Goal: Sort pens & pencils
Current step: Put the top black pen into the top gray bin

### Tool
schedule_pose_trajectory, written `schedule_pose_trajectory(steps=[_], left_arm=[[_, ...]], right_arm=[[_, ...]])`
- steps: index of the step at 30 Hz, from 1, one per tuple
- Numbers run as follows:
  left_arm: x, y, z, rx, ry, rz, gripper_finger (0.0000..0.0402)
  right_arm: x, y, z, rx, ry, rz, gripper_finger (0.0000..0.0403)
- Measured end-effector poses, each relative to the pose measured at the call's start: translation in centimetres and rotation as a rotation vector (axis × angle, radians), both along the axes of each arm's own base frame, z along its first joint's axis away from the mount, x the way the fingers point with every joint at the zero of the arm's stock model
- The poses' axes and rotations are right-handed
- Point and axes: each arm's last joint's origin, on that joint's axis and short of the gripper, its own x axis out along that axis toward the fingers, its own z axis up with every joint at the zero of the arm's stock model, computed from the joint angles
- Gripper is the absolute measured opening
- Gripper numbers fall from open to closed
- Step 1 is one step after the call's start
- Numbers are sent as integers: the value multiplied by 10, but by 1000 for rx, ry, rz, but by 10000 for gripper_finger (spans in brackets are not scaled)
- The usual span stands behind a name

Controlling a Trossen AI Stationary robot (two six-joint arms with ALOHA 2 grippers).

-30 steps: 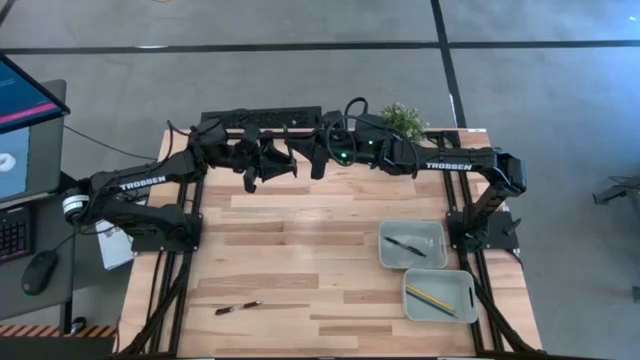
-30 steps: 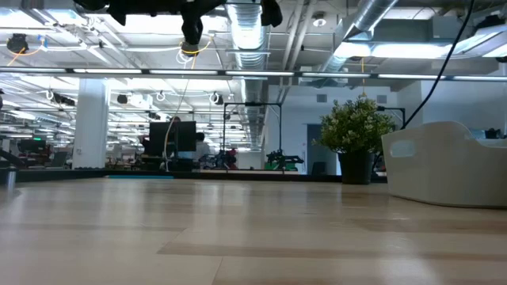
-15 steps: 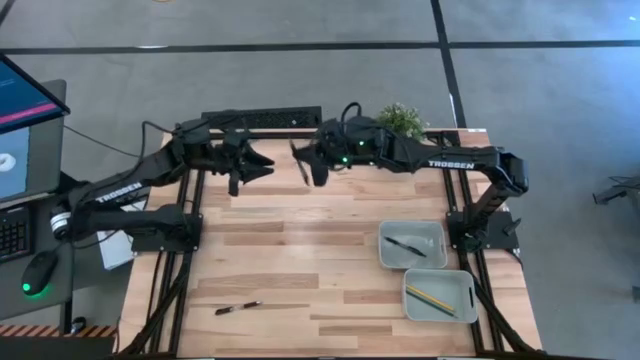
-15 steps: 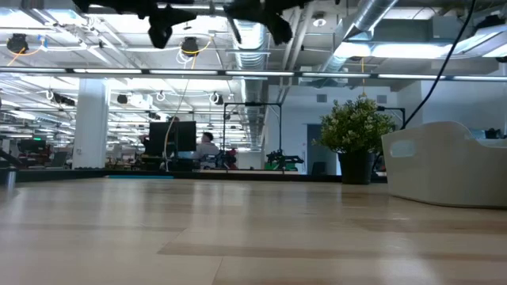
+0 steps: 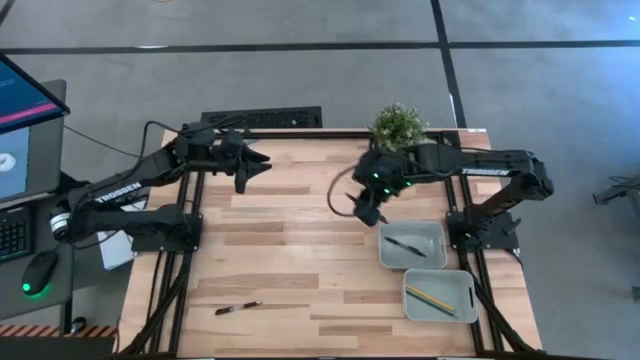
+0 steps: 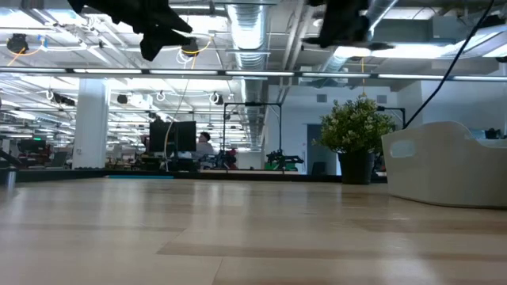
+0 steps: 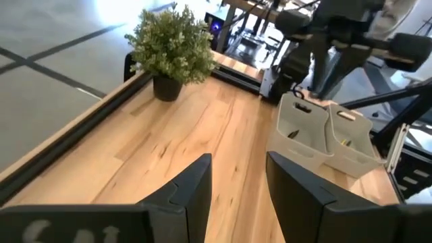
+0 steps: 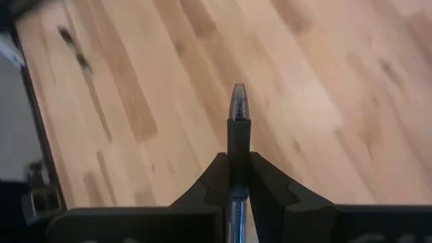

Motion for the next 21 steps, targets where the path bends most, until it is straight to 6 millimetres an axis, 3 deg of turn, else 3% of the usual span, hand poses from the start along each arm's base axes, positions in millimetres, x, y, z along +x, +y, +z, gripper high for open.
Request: schedule_pose_trajectory(steps=[6,13,17,21], left_arm=[[7,4,-6,-24,30,3,130],[13,8,-12,-90,48,24,130],[13,9,-13,-90,53,64,130],[13,11,-13,-92,57,129,130]], right_arm=[[-21,29,-1,13,67,20,57],[-51,48,-14,45,73,-15,57],[-73,53,-21,30,79,3,57],[-91,49,-43,13,130,0,57]])
